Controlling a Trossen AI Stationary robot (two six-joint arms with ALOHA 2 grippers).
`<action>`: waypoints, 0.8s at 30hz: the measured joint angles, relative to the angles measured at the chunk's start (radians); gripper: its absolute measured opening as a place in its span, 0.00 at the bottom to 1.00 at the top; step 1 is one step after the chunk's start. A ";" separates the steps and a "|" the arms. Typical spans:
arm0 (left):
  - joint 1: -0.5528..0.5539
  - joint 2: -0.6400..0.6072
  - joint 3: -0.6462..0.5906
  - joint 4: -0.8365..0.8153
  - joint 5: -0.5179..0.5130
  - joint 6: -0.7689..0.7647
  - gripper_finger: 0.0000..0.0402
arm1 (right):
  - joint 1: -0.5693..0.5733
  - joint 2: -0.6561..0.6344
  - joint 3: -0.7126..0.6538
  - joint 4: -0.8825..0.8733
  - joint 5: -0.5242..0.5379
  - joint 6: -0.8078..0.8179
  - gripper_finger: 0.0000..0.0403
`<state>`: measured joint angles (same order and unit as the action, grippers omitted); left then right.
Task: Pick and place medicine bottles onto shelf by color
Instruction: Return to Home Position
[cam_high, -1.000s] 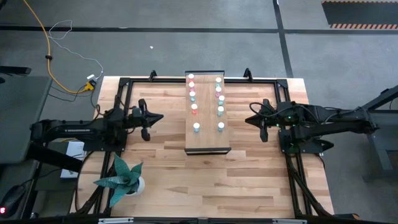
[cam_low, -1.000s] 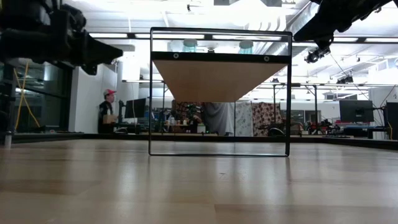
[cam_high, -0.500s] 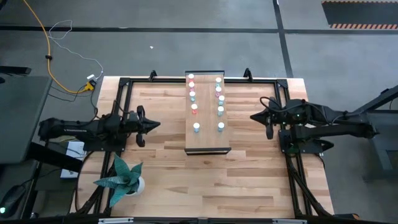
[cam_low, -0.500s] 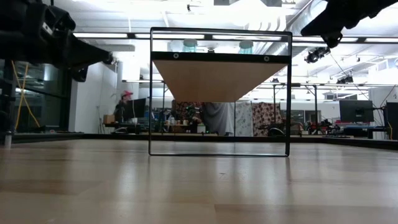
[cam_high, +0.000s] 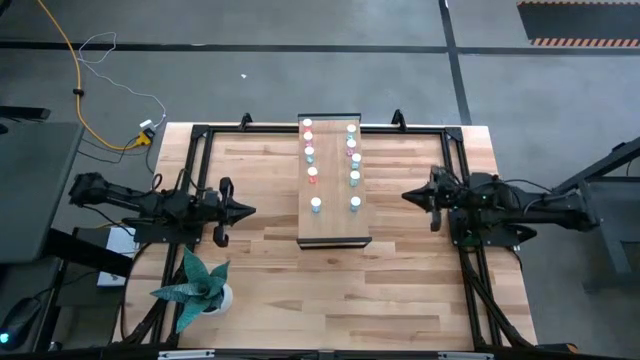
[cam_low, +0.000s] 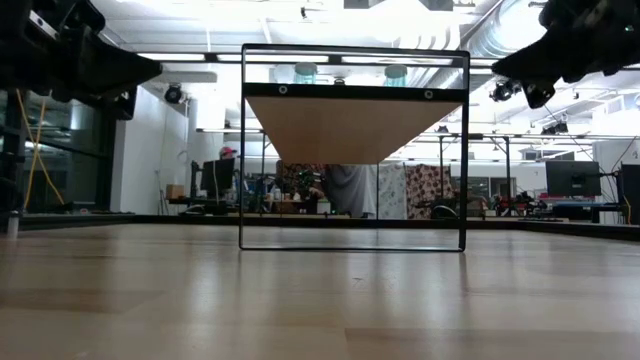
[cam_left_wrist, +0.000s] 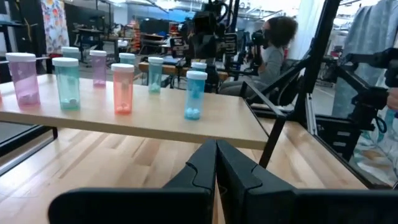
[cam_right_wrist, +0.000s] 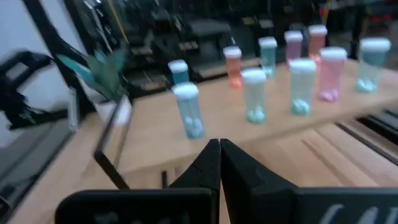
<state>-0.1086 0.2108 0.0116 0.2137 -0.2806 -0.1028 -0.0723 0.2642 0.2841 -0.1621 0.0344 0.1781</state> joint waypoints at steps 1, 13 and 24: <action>0.000 0.000 0.000 0.001 0.000 0.001 0.00 | 0.000 -0.021 -0.021 0.030 -0.013 -0.003 0.00; 0.000 0.000 0.000 -0.001 0.008 0.001 0.01 | 0.001 -0.265 -0.233 0.114 -0.054 0.023 0.00; -0.001 0.000 0.000 -0.009 0.008 0.001 0.01 | 0.001 -0.253 -0.236 0.080 -0.096 -0.082 0.00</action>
<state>-0.1097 0.2103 0.0117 0.2046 -0.2729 -0.1016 -0.0715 0.0110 0.0480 -0.0825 -0.0620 0.0960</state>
